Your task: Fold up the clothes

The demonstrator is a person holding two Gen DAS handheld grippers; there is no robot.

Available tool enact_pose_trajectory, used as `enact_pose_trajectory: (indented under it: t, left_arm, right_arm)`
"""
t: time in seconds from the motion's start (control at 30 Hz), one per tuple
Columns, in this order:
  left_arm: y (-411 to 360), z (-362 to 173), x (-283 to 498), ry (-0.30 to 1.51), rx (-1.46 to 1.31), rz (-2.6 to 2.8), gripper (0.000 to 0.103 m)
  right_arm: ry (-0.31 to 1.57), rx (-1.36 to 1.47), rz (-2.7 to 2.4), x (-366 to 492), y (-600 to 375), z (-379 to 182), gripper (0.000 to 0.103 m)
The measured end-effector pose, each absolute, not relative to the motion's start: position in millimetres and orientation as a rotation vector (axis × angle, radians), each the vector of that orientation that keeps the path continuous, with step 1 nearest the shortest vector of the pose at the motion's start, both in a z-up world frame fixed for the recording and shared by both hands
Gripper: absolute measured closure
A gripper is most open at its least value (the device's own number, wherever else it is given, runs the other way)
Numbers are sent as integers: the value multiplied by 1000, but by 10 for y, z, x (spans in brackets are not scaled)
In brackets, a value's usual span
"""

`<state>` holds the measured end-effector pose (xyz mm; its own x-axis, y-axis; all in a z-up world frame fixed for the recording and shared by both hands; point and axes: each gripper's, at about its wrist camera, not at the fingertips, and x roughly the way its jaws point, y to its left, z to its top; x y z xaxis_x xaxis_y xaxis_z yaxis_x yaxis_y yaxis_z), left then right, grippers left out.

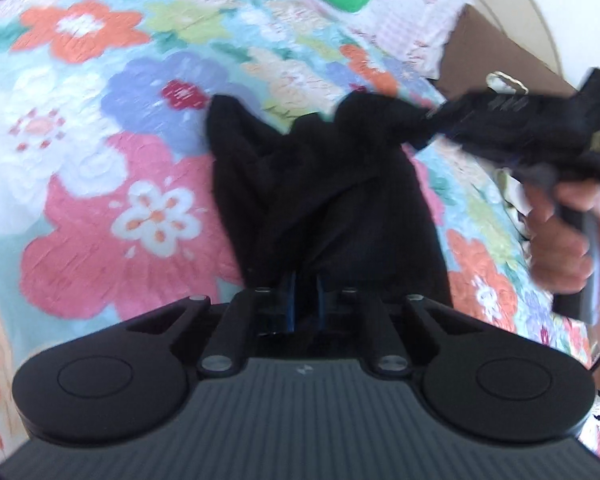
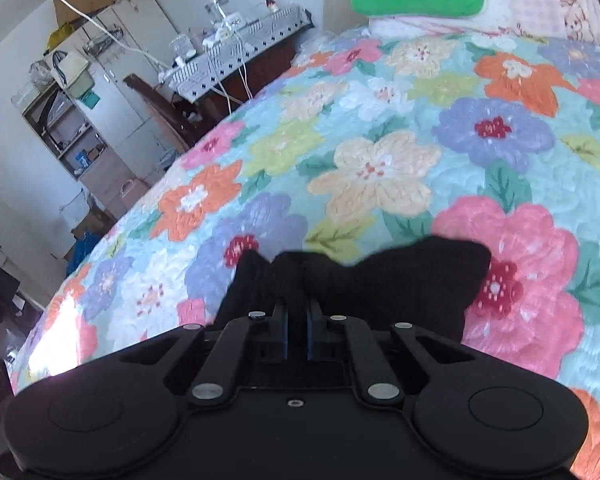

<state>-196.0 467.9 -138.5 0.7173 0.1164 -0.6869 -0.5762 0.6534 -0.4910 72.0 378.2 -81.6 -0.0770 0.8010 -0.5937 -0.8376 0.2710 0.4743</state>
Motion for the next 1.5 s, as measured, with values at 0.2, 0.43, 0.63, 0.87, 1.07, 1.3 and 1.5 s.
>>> enact_pose_trajectory:
  t: [0.2, 0.43, 0.63, 0.87, 1.07, 1.3, 1.5]
  left_arm:
    - [4774, -1483, -2113, 696, -877, 465, 93]
    - [4760, -1479, -2096, 702, -877, 467, 91]
    - [4754, -1432, -2108, 661, -876, 451, 90]
    - [4737, -1305, -2149, 575, -840, 437, 90]
    - [4688, -1236, -2084, 561, -776, 403, 81]
    - [4739, -1068, -1712, 588, -580, 342, 71]
    - [4831, -1197, -1315, 617, -655, 221, 62]
  right_arm:
    - [832, 61, 1368, 989, 3850, -161, 92]
    - [816, 182, 1394, 1041, 3723, -30, 92]
    - [903, 114, 1378, 976, 3798, -260, 92]
    - [1046, 2, 1486, 527, 4058, -609, 83]
    - [1089, 93, 1477, 521, 3668, -721, 64]
    - [1070, -5, 1280, 605, 2957, -892, 63]
    - [1070, -113, 1225, 490, 2774, -1169, 49]
